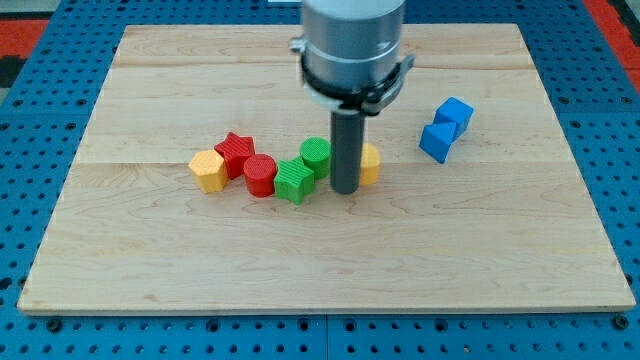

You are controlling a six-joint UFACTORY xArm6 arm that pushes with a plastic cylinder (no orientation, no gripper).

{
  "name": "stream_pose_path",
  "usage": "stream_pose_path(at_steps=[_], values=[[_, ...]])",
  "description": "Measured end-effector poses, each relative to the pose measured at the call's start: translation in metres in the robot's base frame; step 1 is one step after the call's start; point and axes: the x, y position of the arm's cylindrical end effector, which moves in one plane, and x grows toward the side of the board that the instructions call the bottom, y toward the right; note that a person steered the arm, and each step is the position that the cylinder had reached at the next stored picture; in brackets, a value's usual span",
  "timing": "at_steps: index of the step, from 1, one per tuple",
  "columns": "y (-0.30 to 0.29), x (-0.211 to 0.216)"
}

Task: Move the yellow hexagon to the left side of the blue cube

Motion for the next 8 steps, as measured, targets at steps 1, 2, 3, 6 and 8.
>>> stream_pose_path(at_steps=[1,2,3,6,8], values=[[0.018,-0.025],[0.049,-0.028],[0.018,-0.030],[-0.112,0.090],[-0.109,0.039]])
